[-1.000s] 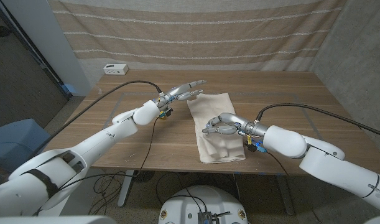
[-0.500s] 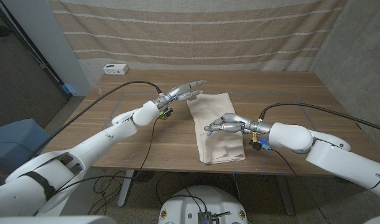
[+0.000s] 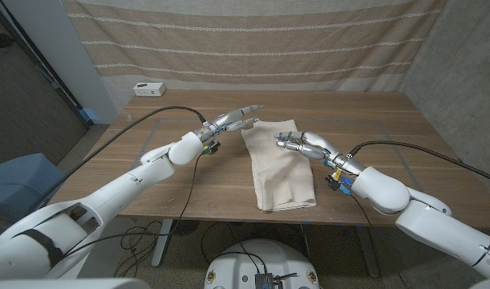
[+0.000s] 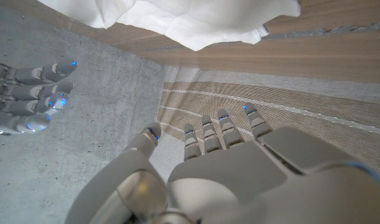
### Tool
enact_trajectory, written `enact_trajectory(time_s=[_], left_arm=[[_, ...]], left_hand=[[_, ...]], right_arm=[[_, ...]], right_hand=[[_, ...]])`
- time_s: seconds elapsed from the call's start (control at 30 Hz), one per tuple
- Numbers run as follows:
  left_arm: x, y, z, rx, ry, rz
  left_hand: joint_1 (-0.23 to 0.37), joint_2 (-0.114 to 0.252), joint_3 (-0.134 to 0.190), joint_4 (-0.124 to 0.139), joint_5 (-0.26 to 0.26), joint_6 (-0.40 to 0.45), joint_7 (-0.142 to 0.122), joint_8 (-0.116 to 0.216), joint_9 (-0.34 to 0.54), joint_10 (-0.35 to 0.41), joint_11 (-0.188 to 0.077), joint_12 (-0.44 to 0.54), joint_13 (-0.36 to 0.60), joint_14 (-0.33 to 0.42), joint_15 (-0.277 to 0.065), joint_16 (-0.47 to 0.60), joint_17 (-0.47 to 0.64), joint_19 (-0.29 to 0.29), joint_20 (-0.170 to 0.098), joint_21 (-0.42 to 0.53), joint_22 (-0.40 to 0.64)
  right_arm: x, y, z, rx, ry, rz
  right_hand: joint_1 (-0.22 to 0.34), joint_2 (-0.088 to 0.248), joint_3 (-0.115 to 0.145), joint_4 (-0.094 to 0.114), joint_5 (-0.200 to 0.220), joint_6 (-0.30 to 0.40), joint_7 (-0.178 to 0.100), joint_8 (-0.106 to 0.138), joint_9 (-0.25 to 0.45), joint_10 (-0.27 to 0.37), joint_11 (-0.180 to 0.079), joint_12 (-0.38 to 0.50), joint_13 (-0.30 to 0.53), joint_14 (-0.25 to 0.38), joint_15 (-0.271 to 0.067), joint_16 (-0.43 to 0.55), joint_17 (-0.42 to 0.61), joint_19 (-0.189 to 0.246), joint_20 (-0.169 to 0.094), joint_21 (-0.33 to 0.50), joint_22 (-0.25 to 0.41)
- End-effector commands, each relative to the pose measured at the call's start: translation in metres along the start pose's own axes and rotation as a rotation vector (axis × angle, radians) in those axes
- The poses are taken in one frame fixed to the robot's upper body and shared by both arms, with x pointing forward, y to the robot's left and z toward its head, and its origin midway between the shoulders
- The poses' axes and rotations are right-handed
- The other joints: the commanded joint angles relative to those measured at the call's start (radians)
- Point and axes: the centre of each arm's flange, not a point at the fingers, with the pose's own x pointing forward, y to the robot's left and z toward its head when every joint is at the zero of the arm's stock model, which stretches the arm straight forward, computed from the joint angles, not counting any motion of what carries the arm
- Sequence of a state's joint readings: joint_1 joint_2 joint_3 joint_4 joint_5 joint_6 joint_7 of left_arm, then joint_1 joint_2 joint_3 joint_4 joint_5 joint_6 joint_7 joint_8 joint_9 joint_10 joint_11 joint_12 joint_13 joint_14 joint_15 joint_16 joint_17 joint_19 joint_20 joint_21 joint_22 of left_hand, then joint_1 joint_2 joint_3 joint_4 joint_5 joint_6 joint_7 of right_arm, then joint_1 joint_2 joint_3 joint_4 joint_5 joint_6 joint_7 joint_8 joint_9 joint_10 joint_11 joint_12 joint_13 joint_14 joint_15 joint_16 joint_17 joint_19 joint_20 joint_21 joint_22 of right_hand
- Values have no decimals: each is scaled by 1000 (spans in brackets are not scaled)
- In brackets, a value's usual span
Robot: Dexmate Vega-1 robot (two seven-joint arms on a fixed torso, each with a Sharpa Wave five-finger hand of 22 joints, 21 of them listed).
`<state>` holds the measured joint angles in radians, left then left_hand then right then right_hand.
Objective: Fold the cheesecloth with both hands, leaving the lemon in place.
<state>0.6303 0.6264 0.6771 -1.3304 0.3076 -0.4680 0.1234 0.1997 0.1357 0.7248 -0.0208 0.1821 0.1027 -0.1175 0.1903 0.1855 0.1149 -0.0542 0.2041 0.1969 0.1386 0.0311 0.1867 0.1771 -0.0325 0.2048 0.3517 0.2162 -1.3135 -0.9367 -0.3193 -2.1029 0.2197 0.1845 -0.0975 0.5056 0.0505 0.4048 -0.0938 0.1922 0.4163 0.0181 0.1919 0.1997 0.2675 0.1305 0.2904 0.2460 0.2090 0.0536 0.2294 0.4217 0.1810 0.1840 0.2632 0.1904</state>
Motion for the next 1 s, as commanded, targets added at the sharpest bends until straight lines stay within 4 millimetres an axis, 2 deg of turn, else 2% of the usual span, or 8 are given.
enact_trajectory(time_s=[0.03, 0.17, 0.27, 0.4, 0.6, 0.9, 0.97, 1.0], left_arm=[[-20, 6, -2, 109, 183, 169], [-27, 8, -6, 100, 228, 213], [-33, 9, -12, 5, 229, 240], [-40, 14, -19, -118, 226, 262], [-53, 23, -25, -261, 202, 302], [-76, 29, -34, -512, 166, 326], [-80, 31, -36, -537, 162, 330], [-82, 32, -37, -552, 157, 328]], left_hand=[[46, -5, 6, -54, 8, 32, 7, 14, -1, 42, -3, 21, 1, 35, -10, 14, 0, 25, -4, 12, -1], [63, -12, 2, -77, 6, 47, 11, 16, -1, 61, -6, 26, 1, 52, -17, 17, 1, 40, -9, 18, -2], [60, -29, -14, -87, 0, 62, 19, 18, 0, 75, 4, 30, 2, 62, -17, 19, 3, 53, -12, 23, -2], [29, -11, -36, -56, -6, 64, 33, 14, 0, 77, 19, 29, 4, 59, -8, 22, 15, 59, -6, 26, -1], [17, -5, -42, -42, -7, 60, 36, 10, 0, 71, 28, 26, 4, 52, -6, 20, 17, 62, -5, 28, 0], [-7, -2, -53, -21, -9, 42, 35, -1, -1, 41, 30, 12, 4, 21, -5, 7, 16, 63, -15, 29, 0], [-10, 2, -52, -17, -9, 22, 33, -8, -2, 21, 30, 4, 3, 3, -7, -1, 12, 57, -23, 28, 0], [-10, 5, -50, -16, -9, 22, 39, -8, -3, 21, 29, 3, 2, -5, -13, -4, 10, 57, -33, 28, 0]], right_arm=[[-13, -11, -5, 19, -76, -167], [-14, -13, -3, 6, -106, -226], [-13, -18, -2, 8, -123, -254], [-12, -28, -2, 16, -143, -299], [-10, -44, -7, 67, -158, -352], [-1, -68, -32, 150, -131, -413], [1, -73, -38, 183, -134, -425], [3, -76, -41, 197, -135, -428]], right_hand=[[10, 1, 2, -10, -2, 10, 7, 7, -1, 9, -5, 0, 0, 8, 1, 5, 1, 7, 1, 8, 1], [11, -1, 0, -14, -2, 14, 8, 9, -1, 18, -7, 1, -1, 11, -4, 6, -1, 16, -2, 10, 1], [6, -5, -4, -16, -4, 14, 5, 9, -1, 18, -6, -1, -3, 13, -9, 6, -3, 31, -19, 15, 1], [-6, -4, -10, -12, -5, -1, -4, 3, -2, 3, -8, -11, -4, 13, -8, 7, -4, 37, -24, 16, 1], [-19, -2, -15, -7, -7, -11, -12, 1, -2, -8, -14, -19, -6, 14, -7, 8, -4, 48, -31, 18, 0], [-54, -4, -29, 4, -9, -46, -31, -8, -4, -39, -27, -41, -12, 11, -1, 6, -8, 57, -36, 17, -1], [-65, -7, -34, 6, -10, -57, -30, -9, -4, -52, -28, -49, -15, 0, 3, 0, -11, 53, -46, 13, -1], [-73, -8, -38, 7, -10, -66, -30, -10, -5, -56, -32, -54, -18, -4, 5, -3, -15, 57, -66, 13, -2]])
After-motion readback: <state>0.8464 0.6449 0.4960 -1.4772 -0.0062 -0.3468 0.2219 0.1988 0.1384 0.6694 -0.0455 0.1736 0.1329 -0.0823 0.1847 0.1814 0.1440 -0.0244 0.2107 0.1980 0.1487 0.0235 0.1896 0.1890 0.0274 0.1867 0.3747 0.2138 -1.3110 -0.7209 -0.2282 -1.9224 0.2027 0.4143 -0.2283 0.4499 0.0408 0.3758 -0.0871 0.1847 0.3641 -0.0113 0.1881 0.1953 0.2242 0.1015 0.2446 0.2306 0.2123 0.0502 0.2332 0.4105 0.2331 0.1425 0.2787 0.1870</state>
